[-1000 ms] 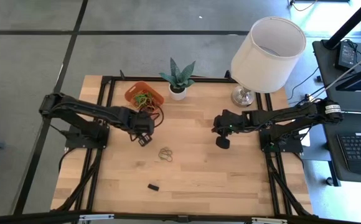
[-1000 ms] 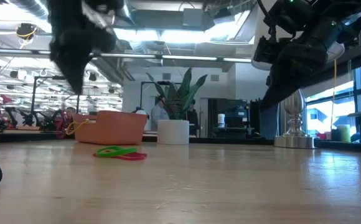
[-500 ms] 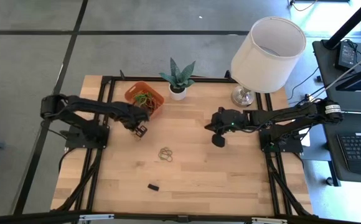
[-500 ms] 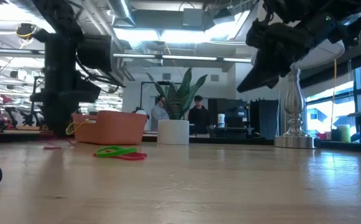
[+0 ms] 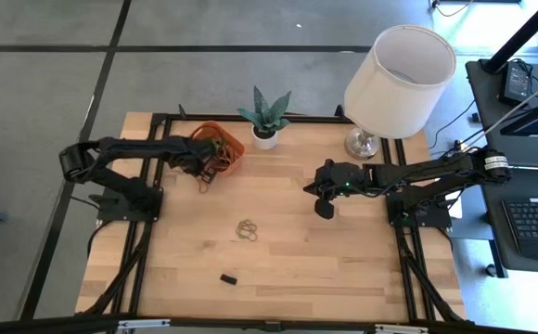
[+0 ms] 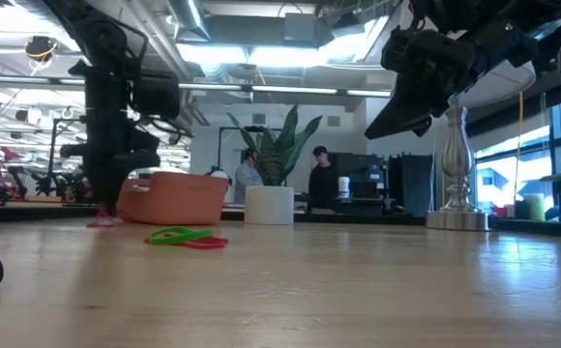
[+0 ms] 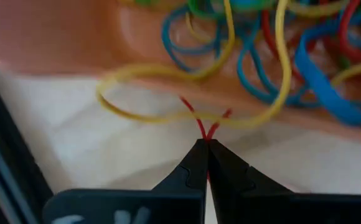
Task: Pick and place rubber bands into bin
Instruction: Put the red rubber band into the orange bin
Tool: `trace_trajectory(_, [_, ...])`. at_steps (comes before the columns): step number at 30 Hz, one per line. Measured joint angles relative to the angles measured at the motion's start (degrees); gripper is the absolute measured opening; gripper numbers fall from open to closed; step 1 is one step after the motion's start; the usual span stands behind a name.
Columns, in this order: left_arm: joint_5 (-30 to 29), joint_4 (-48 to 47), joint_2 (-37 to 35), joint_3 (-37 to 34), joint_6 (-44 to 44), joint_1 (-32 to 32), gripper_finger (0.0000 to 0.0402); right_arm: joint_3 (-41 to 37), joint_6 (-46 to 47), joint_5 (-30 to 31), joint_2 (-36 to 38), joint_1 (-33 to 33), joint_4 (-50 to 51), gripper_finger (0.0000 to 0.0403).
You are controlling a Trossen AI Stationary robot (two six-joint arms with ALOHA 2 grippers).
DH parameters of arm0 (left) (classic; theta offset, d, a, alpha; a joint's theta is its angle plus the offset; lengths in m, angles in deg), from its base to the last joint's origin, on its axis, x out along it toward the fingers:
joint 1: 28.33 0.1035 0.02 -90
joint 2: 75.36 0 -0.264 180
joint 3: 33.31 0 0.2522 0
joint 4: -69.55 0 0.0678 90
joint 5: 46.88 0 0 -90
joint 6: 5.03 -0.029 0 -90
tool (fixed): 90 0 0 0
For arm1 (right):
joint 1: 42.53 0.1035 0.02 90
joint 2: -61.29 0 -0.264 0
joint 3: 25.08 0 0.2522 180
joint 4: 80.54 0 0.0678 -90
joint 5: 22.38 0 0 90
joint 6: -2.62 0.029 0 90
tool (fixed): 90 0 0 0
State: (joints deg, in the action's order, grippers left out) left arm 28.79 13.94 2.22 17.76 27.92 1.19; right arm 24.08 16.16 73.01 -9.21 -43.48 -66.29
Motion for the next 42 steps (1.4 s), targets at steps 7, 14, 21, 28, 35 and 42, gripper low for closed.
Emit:
trace_trajectory(7, [-3.8,-0.8,0.0,4.3,-2.7,1.5,0.0003,0.0,0.2,0.0,0.0,0.0,0.0,0.0017])
trace_trajectory(14, [-7.2,-4.9,0.0,8.8,-5.3,2.3,0.0003,0.0,0.2,0.0,0.0,0.0,0.0,0.0017])
trace_trajectory(21, [-9.2,-4.4,0.0,13.3,-9.3,2.3,0.0003,0.0,0.1,0.0,0.0,0.0,0.0,0.0017])
trace_trajectory(28, [-9.8,0.8,0.0,16.9,-13.5,2.3,0.0003,0.0,0.0,0.0,0.0,0.0,0.0,0.0017])
trace_trajectory(35, [-12.1,1.5,0.0,18.9,-16.2,2.3,0.0003,0.0,0.0,0.0,0.0,0.0,0.0,0.0017])
trace_trajectory(42, [-9.4,1.5,1.4,17.8,-16.2,3.9,0.0003,0.0,0.0,0.0,0.0,0.0,-0.3,0.0017])
